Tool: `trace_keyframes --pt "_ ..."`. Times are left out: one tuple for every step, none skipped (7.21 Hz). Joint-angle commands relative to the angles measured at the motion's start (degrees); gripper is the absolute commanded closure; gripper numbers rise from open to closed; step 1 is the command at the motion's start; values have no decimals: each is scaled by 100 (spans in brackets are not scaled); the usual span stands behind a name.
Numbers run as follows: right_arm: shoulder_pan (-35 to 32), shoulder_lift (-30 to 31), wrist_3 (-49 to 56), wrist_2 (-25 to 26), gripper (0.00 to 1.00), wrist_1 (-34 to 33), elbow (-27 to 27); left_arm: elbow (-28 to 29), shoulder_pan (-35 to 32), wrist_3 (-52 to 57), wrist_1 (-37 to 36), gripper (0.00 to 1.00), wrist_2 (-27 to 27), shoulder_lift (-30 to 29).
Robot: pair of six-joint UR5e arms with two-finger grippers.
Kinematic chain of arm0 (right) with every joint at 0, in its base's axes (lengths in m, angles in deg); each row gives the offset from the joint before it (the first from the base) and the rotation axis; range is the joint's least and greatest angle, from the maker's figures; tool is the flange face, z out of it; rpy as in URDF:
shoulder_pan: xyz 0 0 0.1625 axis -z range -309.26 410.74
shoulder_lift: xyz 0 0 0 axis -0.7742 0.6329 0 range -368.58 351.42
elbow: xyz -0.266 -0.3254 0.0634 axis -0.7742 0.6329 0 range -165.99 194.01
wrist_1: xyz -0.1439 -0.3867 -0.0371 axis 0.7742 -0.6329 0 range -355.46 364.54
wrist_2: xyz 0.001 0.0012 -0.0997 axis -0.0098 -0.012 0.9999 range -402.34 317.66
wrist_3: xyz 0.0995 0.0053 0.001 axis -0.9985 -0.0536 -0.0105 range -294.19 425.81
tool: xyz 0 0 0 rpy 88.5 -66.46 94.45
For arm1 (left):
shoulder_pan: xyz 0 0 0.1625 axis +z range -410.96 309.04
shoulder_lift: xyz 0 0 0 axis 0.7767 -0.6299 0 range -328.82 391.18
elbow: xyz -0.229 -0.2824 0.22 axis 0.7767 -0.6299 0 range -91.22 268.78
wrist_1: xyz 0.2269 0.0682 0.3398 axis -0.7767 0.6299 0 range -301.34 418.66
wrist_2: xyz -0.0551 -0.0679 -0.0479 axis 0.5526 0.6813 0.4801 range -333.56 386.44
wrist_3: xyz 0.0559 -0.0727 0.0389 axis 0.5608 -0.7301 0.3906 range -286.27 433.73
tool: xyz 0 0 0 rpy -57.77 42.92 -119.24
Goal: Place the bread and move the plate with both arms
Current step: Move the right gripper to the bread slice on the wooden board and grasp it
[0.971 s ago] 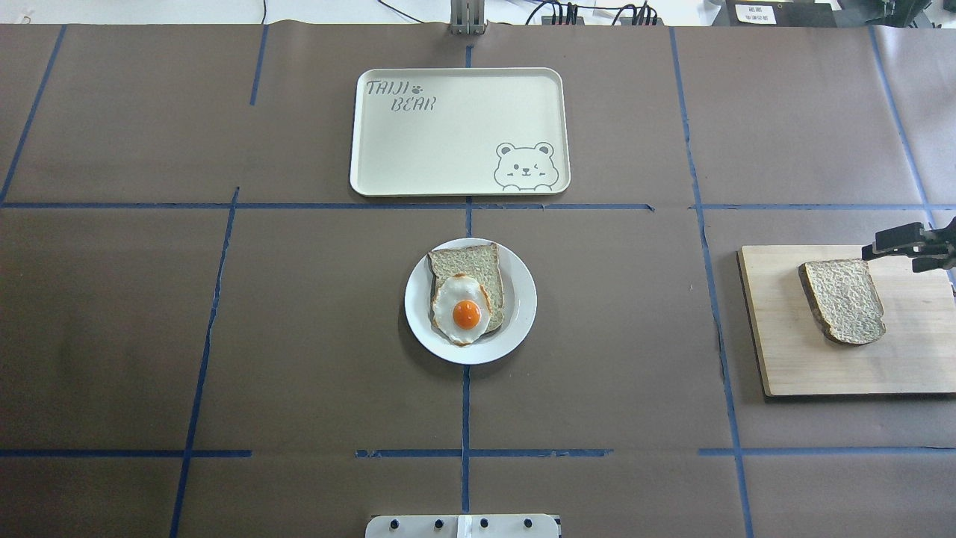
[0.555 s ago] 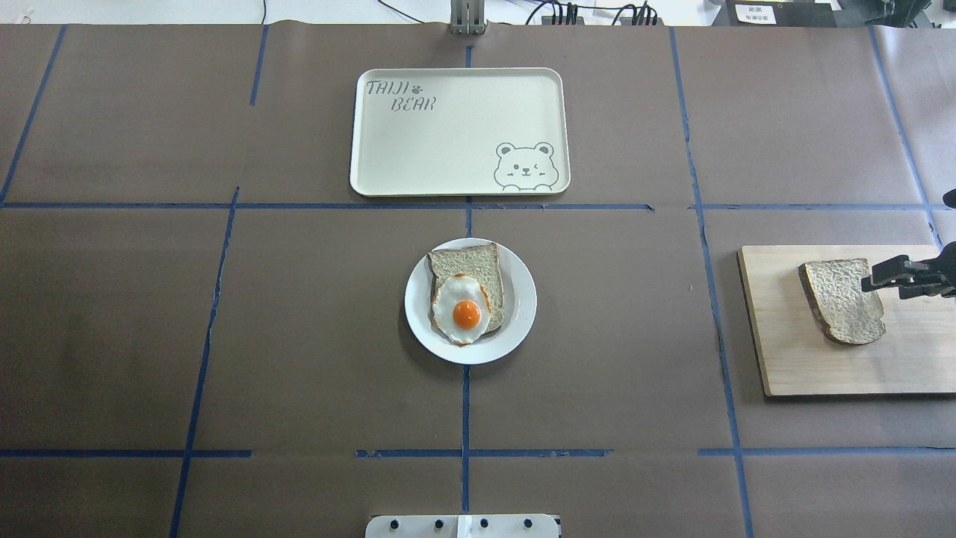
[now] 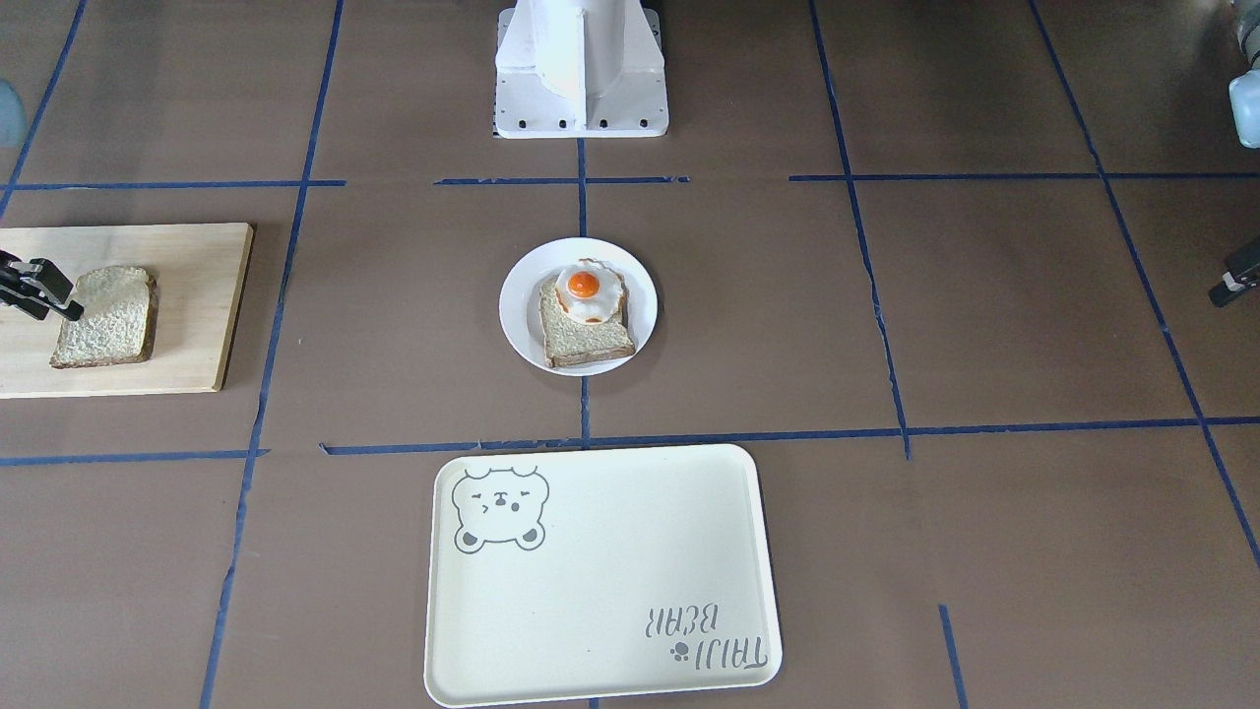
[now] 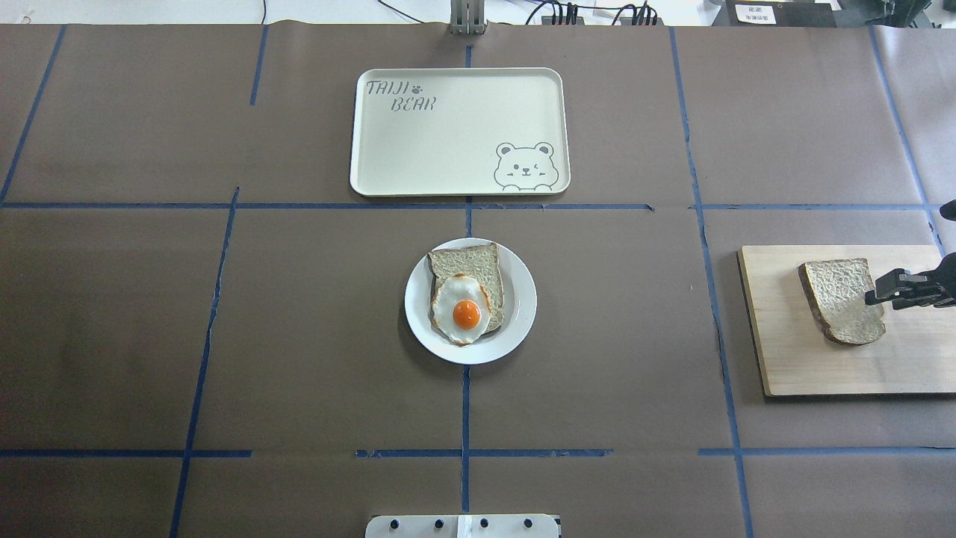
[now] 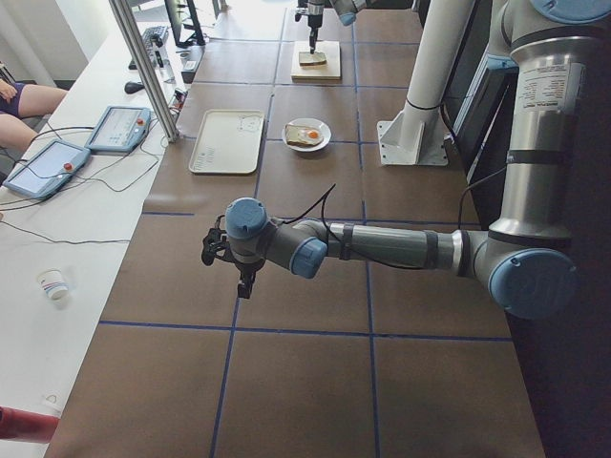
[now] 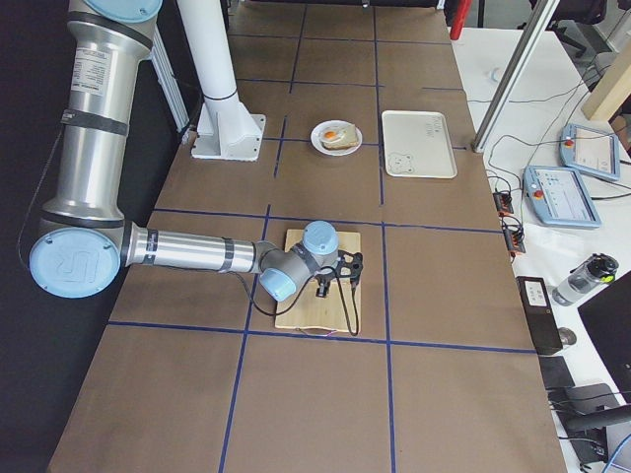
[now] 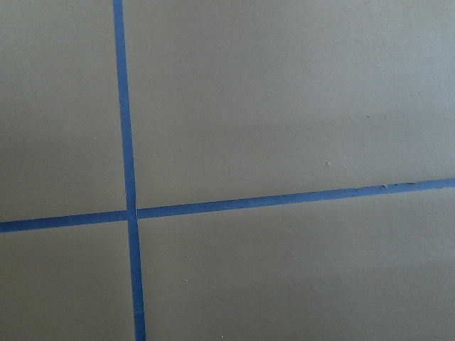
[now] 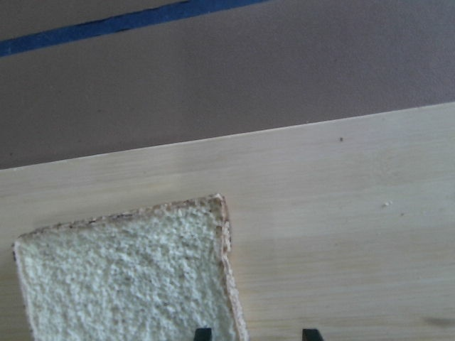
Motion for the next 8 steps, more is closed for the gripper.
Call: trace_keyframes --pt "100 -20 6 103 47 0 -16 21 0 3 2 0 0 9" --pt "144 -29 6 130 47 0 -16 21 0 12 2 0 0 9" --pt "145 -20 6 130 50 0 -16 21 0 4 2 0 0 0" --pt "145 -11 6 130 66 0 -16 30 0 12 2 0 0 0" --pt "136 -2 15 121 86 0 -25 30 0 12 2 0 0 0" --pt "145 -11 15 121 98 0 -34 30 0 12 2 0 0 0" --pt "136 -11 15 121 100 0 -43 30 0 12 2 0 0 0" --pt "136 -2 15 121 100 0 -43 30 0 4 2 0 0 0"
